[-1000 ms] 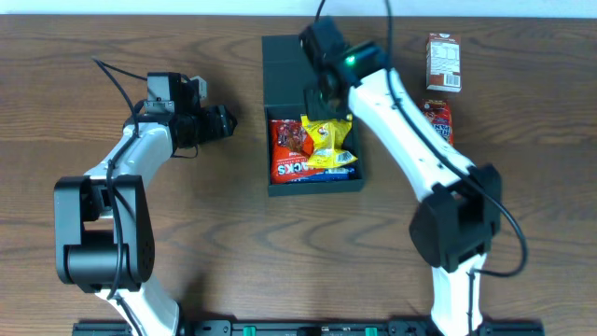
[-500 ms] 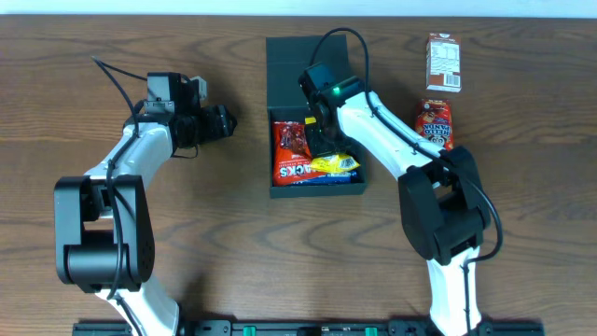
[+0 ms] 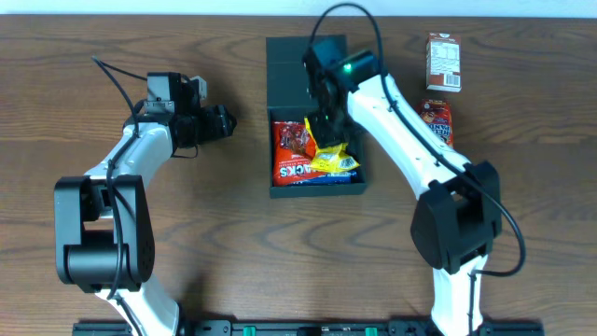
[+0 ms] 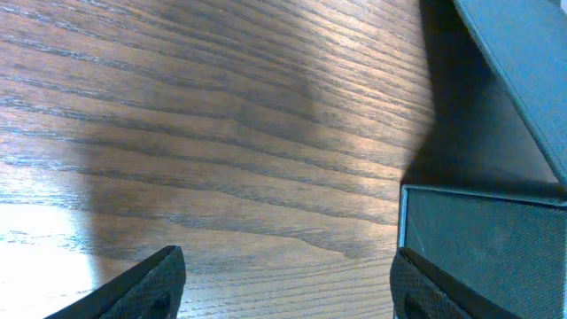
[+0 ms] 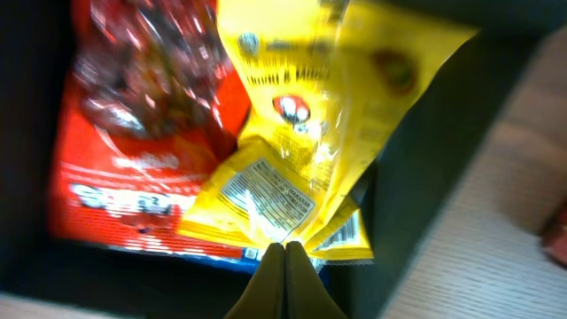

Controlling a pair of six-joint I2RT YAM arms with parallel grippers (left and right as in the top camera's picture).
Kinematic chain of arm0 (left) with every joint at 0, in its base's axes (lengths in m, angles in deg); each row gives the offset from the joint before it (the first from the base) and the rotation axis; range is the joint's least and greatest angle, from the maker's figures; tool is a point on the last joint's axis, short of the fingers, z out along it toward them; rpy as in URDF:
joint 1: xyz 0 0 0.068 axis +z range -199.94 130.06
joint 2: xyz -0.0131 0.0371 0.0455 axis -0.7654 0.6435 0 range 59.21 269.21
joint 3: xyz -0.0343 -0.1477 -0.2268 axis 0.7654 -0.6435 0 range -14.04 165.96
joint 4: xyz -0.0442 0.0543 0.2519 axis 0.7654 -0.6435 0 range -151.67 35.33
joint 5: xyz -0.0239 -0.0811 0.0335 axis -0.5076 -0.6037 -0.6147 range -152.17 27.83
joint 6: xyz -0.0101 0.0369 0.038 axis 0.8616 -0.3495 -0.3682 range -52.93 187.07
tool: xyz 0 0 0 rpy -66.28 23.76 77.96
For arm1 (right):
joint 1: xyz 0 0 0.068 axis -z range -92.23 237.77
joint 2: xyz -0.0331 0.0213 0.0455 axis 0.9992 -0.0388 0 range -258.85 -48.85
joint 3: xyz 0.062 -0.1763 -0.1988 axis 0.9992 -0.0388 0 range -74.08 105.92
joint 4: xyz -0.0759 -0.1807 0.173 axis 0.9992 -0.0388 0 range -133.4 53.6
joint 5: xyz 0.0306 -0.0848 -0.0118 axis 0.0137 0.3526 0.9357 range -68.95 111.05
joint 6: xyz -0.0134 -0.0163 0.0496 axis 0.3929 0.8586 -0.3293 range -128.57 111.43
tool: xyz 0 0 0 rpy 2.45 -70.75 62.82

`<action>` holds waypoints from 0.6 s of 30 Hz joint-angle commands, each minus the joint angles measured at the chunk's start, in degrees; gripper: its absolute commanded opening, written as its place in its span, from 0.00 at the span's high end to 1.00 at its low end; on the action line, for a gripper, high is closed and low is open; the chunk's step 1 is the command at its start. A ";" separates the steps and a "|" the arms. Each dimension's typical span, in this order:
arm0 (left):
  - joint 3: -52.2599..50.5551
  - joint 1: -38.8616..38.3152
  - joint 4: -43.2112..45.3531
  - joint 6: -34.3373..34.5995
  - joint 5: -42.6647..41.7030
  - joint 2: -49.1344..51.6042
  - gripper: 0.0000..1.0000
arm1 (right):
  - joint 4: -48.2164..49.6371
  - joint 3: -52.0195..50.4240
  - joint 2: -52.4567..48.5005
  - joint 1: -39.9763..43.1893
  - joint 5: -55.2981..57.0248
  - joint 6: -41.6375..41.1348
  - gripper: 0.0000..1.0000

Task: Pack container
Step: 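Push the yellow bag down into the box with the right gripper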

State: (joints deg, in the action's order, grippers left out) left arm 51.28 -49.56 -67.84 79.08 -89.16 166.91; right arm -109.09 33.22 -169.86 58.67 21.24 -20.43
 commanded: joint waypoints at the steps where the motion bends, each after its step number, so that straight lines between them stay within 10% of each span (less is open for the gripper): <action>1: 0.42 0.35 -0.04 -0.02 -0.04 0.94 0.25 | 1.20 -3.74 -0.02 0.79 -1.11 1.27 0.99; 18: 0.42 0.35 -0.07 -0.22 -0.04 0.94 0.24 | 11.21 -11.58 -1.16 1.99 0.00 1.88 0.98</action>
State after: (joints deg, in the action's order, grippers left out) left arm 51.28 -49.56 -67.84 79.08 -89.16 166.91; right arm -98.53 23.08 -169.90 59.94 19.75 -19.58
